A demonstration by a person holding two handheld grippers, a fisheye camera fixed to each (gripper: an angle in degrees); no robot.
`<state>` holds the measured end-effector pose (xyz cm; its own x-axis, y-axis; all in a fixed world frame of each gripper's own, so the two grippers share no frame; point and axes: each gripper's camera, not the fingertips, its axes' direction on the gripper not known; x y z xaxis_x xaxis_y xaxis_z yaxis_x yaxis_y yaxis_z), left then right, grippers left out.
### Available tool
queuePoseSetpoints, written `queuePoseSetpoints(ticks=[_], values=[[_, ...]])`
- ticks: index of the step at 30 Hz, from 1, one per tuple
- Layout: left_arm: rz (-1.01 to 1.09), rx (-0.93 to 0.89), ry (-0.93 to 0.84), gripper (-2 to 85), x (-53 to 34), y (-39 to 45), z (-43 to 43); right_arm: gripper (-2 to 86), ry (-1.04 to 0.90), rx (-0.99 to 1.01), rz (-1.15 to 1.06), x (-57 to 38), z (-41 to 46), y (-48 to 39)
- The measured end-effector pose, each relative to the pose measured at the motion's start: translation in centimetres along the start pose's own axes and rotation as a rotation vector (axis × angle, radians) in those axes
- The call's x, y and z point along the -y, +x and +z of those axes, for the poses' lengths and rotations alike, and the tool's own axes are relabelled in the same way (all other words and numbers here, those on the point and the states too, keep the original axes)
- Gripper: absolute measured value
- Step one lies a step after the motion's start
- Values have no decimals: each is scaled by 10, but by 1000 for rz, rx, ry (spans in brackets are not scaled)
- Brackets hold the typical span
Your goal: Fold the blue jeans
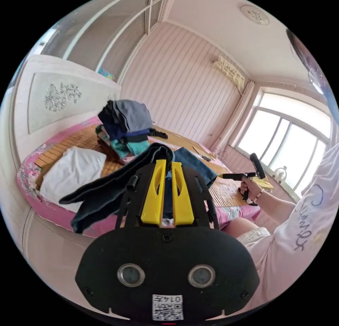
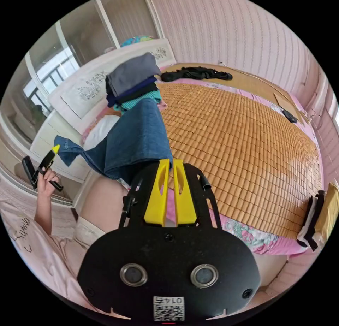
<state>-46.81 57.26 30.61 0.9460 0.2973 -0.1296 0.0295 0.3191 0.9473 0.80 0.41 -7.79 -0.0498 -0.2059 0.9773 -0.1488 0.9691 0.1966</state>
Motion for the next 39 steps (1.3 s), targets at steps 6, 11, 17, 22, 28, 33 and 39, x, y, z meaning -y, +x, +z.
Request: queuePoseSetpoints(ticks=[6, 11, 17, 22, 28, 33, 39], values=[[197, -83, -320, 28, -44, 86, 76, 112, 83, -12, -247, -15, -9, -47], [337, -59, -445, 28, -66, 126, 98, 191, 1, 286, -399, 29, 18, -97], [377, 3, -500, 22, -81, 143, 104, 206, -298, 151, -423, 47, 96, -126], [235, -14, -396, 16, -60, 107, 84, 136, -431, -46, -483, 33, 126, -128], [65, 387, -225, 84, -13, 22, 87, 62, -343, 104, -306, 47, 80, -89], [-45, 450, -246, 105, 35, -46, 148, 54, -163, 68, -129, 59, -10, -23], [-302, 522, -484, 120, 43, -105, 215, 46, 78, -337, 109, 60, -187, 85]])
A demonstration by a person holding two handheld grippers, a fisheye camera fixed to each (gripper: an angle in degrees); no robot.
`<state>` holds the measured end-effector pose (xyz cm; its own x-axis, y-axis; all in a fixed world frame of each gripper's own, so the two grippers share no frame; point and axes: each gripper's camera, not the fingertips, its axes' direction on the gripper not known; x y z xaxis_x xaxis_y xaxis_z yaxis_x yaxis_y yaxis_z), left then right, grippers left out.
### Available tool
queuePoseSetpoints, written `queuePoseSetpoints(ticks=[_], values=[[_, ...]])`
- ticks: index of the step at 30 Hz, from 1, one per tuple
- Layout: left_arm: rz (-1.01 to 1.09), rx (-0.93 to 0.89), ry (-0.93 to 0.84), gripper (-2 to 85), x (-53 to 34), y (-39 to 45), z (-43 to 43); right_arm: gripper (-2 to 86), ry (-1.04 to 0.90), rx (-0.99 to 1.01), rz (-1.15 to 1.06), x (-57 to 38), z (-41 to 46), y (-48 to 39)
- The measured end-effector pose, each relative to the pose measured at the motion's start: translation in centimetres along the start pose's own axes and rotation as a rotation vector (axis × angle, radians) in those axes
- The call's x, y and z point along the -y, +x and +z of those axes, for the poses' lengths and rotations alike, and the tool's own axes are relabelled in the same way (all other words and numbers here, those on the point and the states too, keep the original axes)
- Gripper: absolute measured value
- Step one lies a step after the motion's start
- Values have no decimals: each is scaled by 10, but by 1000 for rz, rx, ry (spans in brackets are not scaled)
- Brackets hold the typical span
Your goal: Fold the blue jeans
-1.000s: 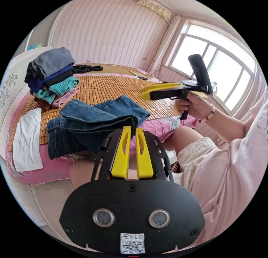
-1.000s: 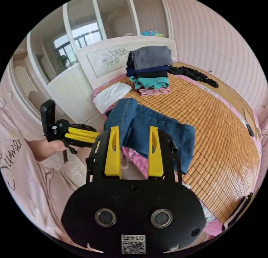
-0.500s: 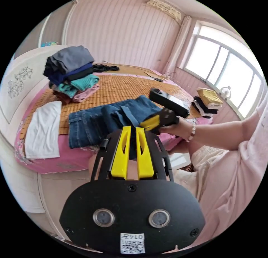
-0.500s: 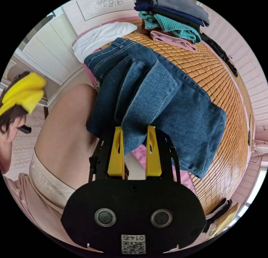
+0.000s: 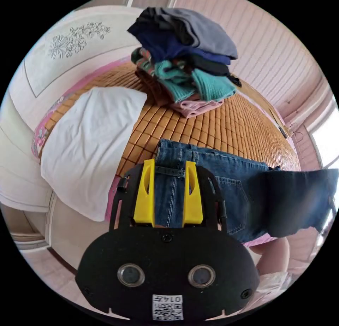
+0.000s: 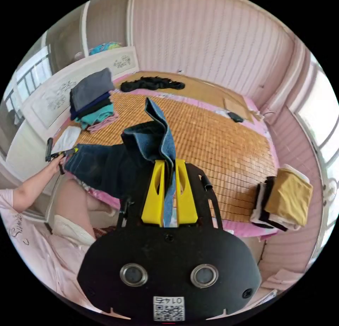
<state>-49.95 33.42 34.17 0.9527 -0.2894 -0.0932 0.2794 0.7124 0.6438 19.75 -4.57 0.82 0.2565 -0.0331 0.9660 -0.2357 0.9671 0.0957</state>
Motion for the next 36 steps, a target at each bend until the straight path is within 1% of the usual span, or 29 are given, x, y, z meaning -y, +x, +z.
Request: queuePoseSetpoints(ticks=[1, 2, 4, 5, 6, 8, 9, 10, 12, 13, 14, 15, 17, 18, 20, 21, 23, 26, 27, 28, 29, 30, 31, 33, 36], values=[[-6, 5, -8, 118, 1, 0, 2, 43, 49, -126, 57, 1, -25, 27], [32, 23, 12, 113, 1, 5, 1, 42, 75, -247, 127, 2, -44, 51], [114, 69, 28, 91, 0, 11, -1, 41, 104, -333, 212, 2, -64, 76], [157, 71, 48, 65, 0, 12, -8, 42, 116, -317, 221, 3, -71, 82], [197, 35, 63, 48, -1, 11, -17, 42, 119, -300, 213, 5, -71, 81], [254, -18, 100, 41, -6, 8, -38, 44, 122, -216, 139, 13, -59, 61], [288, -76, 137, 38, -14, 3, -56, 45, 112, -189, 112, 15, -52, 53], [296, -118, 152, 37, -19, 0, -67, 47, 76, -133, 53, 22, -35, 36], [325, -351, 186, 33, -48, -17, -109, 55, 4, -43, -62, 33, -5, 3], [330, -417, 183, 32, -57, -22, -119, 65, -46, 19, -152, 41, 14, -23], [342, -524, 158, 27, -76, -32, -135, 83, -79, 81, -238, 49, 29, -52], [353, -563, 120, 22, -96, -40, -147, 93, -85, 110, -285, 52, 35, -67], [372, -518, 73, 14, -126, -52, -157, 131, -99, 191, -480, 65, 52, -130], [358, -471, 27, 10, -142, -61, -156, 136, -100, 199, -528, 68, 56, -146], [295, -447, -46, 6, -159, -76, -145, 153, -116, 231, -673, 80, 73, -201], [276, -438, -72, 5, -168, -82, -140, 155, -130, 241, -698, 83, 79, -213], [261, -448, -62, 3, -175, -88, -136, 164, -233, 248, -758, 93, 108, -251], [210, -477, -33, 3, -177, -96, -138, 167, -398, 189, -790, 94, 143, -279], [206, -473, -24, 2, -178, -96, -139, 163, -427, 168, -798, 91, 149, -281], [205, -472, -21, 2, -178, -96, -140, 148, -504, 156, -806, 84, 161, -283], [204, -468, -8, 2, -177, -97, -142, 126, -481, 230, -729, 88, 155, -273], [215, -464, 21, 2, -176, -96, -146, 107, -493, 250, -698, 89, 154, -269], [225, -462, 41, 1, -175, -96, -149, 71, -476, 253, -642, 90, 150, -260], [265, -460, 131, -1, -168, -91, -163, 28, -481, 278, -646, 87, 142, -251], [304, -486, 221, -3, -147, -82, -184, 8, -445, 315, -625, 85, 118, -231]])
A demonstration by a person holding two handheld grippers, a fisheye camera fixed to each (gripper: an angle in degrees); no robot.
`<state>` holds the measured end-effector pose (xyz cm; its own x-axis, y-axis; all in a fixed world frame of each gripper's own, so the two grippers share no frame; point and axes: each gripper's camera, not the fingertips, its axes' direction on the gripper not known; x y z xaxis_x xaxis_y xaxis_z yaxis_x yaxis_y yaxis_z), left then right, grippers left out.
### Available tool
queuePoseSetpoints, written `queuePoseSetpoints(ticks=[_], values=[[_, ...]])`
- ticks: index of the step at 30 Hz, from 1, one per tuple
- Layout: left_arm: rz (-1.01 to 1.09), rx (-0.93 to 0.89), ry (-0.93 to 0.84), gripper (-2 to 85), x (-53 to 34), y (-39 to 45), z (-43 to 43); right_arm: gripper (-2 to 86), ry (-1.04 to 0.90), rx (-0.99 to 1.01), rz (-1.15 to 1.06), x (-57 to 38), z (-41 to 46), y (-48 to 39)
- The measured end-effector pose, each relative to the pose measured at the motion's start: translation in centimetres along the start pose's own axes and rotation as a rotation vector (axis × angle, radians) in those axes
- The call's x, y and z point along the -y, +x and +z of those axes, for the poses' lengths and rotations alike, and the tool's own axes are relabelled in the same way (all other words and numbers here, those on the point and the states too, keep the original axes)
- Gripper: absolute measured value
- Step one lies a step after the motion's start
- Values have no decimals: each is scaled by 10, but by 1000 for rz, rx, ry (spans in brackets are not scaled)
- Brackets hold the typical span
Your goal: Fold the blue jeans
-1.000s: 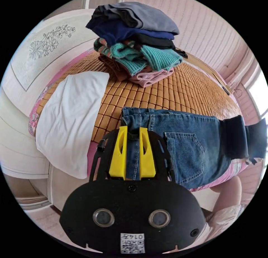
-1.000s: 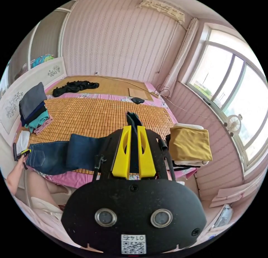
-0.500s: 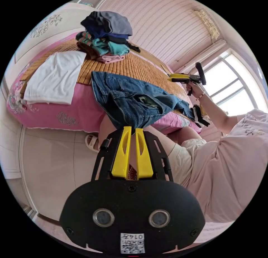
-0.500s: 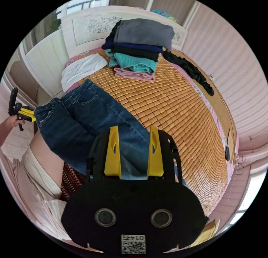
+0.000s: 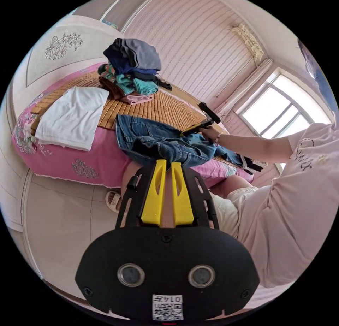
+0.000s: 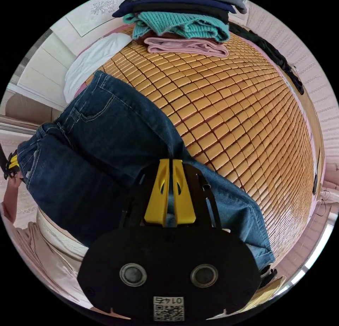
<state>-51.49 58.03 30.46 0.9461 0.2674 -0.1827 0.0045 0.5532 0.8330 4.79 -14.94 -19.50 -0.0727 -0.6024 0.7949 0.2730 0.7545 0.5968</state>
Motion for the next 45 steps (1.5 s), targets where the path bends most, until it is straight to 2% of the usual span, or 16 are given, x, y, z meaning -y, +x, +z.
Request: queuePoseSetpoints(ticks=[3, 6, 8, 10, 12, 15, 17, 19, 23, 27, 31, 35, 38, 43, 44, 45], values=[[111, 12, 92, -4, 36, 18, -14, -2, 207, 58, 93, -31, -64, 20], [174, 25, 220, -4, 65, 23, -40, -2, 451, 25, 177, -68, -156, 45], [156, 21, 289, -2, 74, 11, -54, 3, 621, -17, 141, -87, -234, 50], [125, 63, 320, 1, 81, -8, -59, 10, 656, 8, 78, -81, -276, 50], [-21, 178, 282, 6, 86, -51, -50, 23, 602, 98, 12, -59, -293, 51], [-269, 319, 241, 0, 76, -113, -31, 72, 500, 184, -18, -19, -268, 50], [-382, 372, 184, -6, 63, -139, -21, 104, 404, 174, 40, -19, -233, 52], [-399, 400, 117, -8, 55, -144, -15, 112, 388, 185, 68, -44, -216, 56], [-219, 464, 47, -7, 58, -106, -1, 116, 264, 100, 255, -143, -183, 94], [-26, 379, -15, 12, 95, -65, 47, 117, 190, 34, 516, -238, -179, 145], [176, 265, -63, 43, 149, -22, 117, 117, 226, -25, 759, -318, -208, 200], [352, 149, -149, 57, 210, 32, 223, 120, 227, -170, 830, -329, -234, 254], [415, 121, -229, 64, 240, 62, 306, 126, 190, -104, 888, -323, -228, 299], [402, 150, -376, 72, 275, 76, 413, 117, 70, -145, 948, -317, -207, 343], [416, 193, -414, 76, 280, 77, 434, 106, 23, -148, 925, -318, -196, 345], [438, 252, -465, 81, 281, 76, 454, 99, 62, -185, 908, -320, -199, 342]])
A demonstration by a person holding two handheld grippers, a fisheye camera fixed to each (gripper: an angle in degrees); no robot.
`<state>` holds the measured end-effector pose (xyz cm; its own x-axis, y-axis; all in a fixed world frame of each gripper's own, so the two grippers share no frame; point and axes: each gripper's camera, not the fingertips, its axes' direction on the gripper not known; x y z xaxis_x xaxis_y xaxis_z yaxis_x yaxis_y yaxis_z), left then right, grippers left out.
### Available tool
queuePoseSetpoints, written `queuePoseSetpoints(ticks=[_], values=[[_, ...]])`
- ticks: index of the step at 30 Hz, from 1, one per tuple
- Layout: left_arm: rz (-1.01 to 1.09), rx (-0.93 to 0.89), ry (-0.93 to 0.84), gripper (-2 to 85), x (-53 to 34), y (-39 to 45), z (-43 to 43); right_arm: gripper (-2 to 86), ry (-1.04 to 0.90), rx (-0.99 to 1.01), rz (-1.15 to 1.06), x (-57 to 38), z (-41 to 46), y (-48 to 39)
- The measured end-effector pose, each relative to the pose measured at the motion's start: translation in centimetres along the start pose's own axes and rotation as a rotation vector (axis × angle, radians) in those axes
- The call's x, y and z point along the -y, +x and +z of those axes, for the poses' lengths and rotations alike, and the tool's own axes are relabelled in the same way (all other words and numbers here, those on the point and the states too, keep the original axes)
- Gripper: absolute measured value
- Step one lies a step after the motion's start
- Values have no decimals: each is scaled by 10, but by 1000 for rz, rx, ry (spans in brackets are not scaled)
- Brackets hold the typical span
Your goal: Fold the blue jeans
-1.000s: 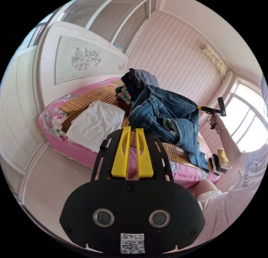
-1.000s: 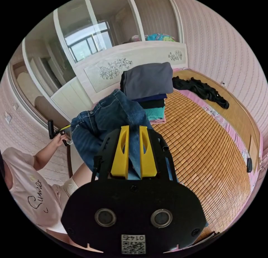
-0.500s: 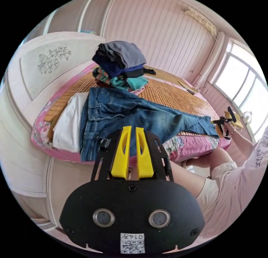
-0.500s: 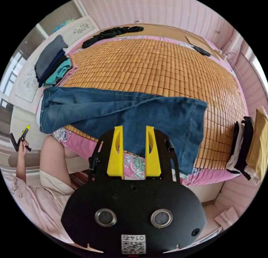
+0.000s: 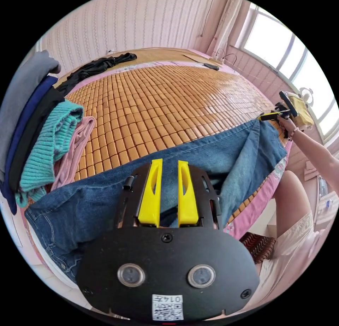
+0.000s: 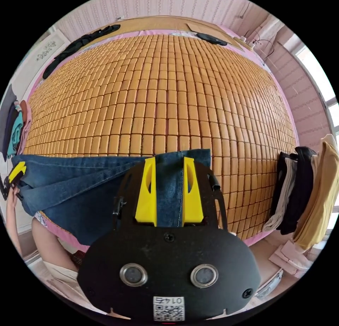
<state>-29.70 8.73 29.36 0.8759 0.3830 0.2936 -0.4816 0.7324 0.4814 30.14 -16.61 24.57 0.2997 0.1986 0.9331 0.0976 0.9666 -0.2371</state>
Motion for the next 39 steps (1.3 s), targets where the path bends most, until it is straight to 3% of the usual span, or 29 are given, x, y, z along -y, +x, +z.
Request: queuePoseSetpoints(ticks=[2, 6, 10, 12, 14, 17, 22, 26, 29, 32, 35, 39], values=[[13, 31, -102, 92, 8, 4, 26, 47, 12, -26, -63, -10, -12, -2], [-34, 58, -6, 91, 6, 13, 36, 20, 127, 23, -68, -61, -71, 17], [-63, 44, 55, 91, 3, 13, 45, 13, 304, 217, 37, -182, -158, 61], [-78, 29, 57, 95, 5, 14, 50, 14, 186, 279, 78, -226, -168, 74], [-69, -19, 30, 94, 10, 14, 51, 19, -65, 300, 99, -268, -158, 83], [23, -111, 23, 62, 13, 17, 43, 27, -134, 152, 161, -286, -168, 104], [119, -27, 43, 82, 19, 7, 28, 70, 216, 209, 74, -221, -205, 129], [98, 41, -25, 124, 34, -6, 46, 110, 191, 221, 0, -132, -159, 120], [40, 102, -214, 171, 46, -10, 83, 127, 142, 231, 58, -82, -117, 122], [9, 68, -179, 166, 51, -12, 91, 89, 42, 184, 129, -57, -82, 124], [17, 66, -167, 162, 55, -12, 96, 26, 135, 176, 101, -50, -86, 122], [107, 72, -175, 141, 60, -5, 102, 10, 171, 111, 20, -32, -92, 120]])
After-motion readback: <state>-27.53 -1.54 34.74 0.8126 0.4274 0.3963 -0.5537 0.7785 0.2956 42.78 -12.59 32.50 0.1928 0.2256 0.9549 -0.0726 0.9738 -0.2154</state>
